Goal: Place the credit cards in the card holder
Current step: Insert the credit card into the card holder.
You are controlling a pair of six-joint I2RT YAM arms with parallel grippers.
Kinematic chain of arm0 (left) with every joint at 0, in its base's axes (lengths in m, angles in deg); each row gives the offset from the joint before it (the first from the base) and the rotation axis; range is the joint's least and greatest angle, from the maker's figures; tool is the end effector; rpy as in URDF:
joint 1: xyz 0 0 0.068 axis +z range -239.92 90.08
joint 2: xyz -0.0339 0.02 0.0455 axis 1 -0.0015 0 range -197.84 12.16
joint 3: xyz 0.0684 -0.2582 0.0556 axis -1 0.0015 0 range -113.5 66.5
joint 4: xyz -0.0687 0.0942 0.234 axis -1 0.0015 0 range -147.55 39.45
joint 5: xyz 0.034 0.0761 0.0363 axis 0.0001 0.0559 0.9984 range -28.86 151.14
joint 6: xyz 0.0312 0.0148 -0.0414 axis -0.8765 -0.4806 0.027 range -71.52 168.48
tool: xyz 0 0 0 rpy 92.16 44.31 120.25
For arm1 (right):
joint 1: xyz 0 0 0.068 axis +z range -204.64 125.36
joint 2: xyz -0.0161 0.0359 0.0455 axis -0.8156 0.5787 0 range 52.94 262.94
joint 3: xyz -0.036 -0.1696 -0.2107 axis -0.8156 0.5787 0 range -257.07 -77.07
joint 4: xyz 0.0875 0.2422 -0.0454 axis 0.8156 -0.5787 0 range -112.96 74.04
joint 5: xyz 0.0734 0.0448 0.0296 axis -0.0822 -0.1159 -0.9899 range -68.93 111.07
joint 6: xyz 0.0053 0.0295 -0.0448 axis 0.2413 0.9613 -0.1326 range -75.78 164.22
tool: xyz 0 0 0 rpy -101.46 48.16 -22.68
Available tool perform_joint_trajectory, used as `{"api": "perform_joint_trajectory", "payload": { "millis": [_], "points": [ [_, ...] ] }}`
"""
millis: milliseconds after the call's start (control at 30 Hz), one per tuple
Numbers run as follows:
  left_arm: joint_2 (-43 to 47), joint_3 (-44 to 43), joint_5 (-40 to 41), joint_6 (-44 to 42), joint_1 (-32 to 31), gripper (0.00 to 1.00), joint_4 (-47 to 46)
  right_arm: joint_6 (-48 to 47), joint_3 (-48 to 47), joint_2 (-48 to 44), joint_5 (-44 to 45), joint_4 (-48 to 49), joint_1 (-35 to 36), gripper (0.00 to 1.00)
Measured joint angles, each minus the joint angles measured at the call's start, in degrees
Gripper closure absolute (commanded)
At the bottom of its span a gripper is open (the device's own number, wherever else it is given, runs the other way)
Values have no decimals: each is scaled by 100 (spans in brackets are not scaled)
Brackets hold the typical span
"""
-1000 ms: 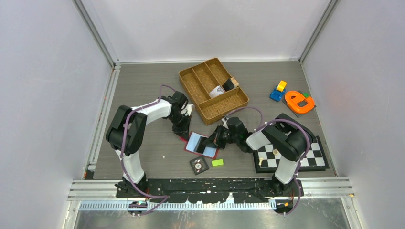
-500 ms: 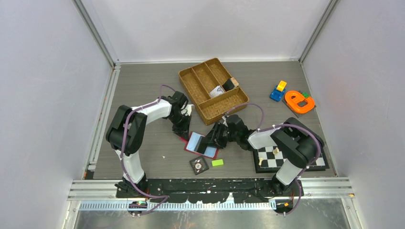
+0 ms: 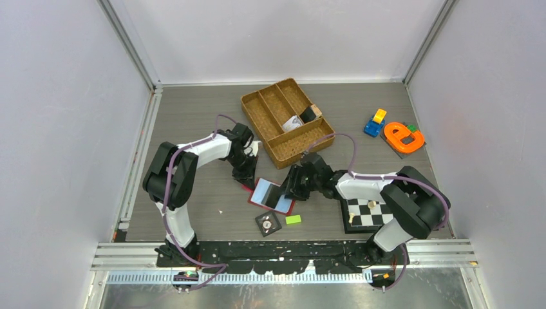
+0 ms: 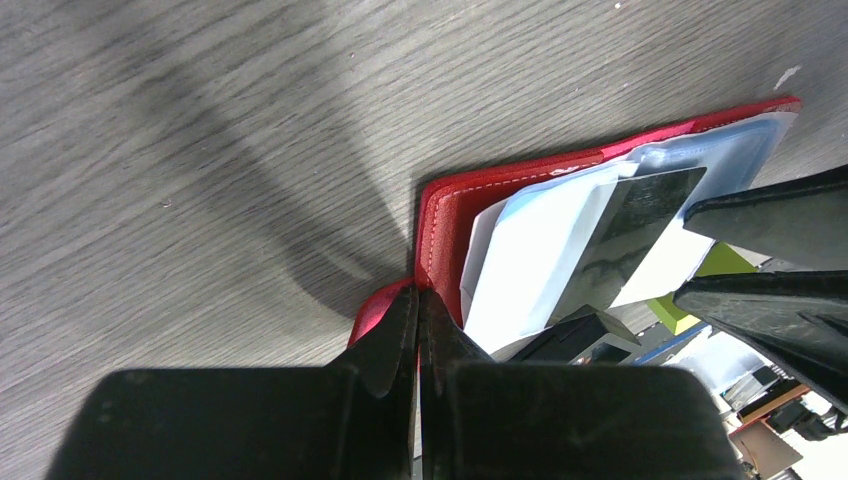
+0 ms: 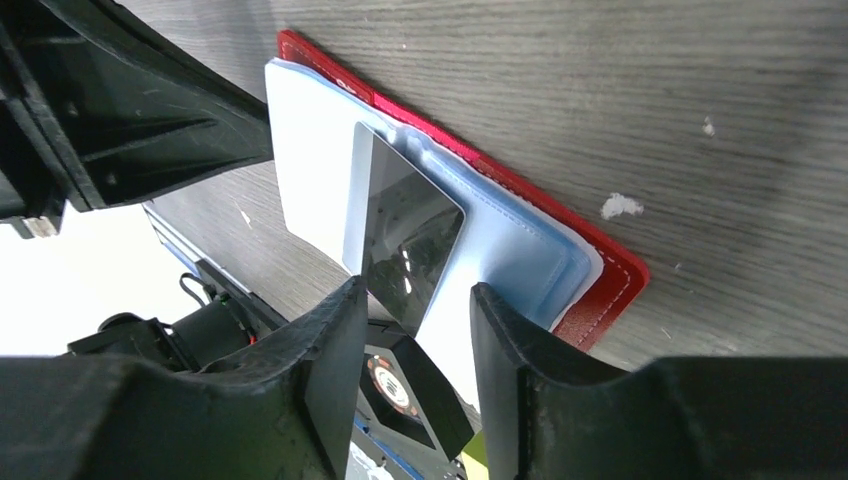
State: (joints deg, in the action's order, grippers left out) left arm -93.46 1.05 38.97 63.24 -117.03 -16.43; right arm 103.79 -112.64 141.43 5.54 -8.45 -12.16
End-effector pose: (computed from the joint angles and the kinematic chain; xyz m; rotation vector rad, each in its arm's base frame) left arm 0.2904 -0.1637 0.1499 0.3761 3.0491 -0.6456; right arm 0.2036 0.1993 0.1411 0.2471 2.6423 1.0718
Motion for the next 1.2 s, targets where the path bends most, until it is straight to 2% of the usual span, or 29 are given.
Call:
{"api": "perform_joint_trajectory", "payload": {
  "millis": [200, 467, 1200],
  "points": [
    [0, 0, -17, 0, 0, 100, 0, -15, -131, 111, 70, -227, 173, 65],
    [0, 0, -31, 0, 0, 100, 0, -11, -437, 457, 66, -264, 245, 72],
    [0, 0, -42, 4, 0, 100, -2, 9, -1051, 1167, -15, -26, 367, 74]
  ]
}}
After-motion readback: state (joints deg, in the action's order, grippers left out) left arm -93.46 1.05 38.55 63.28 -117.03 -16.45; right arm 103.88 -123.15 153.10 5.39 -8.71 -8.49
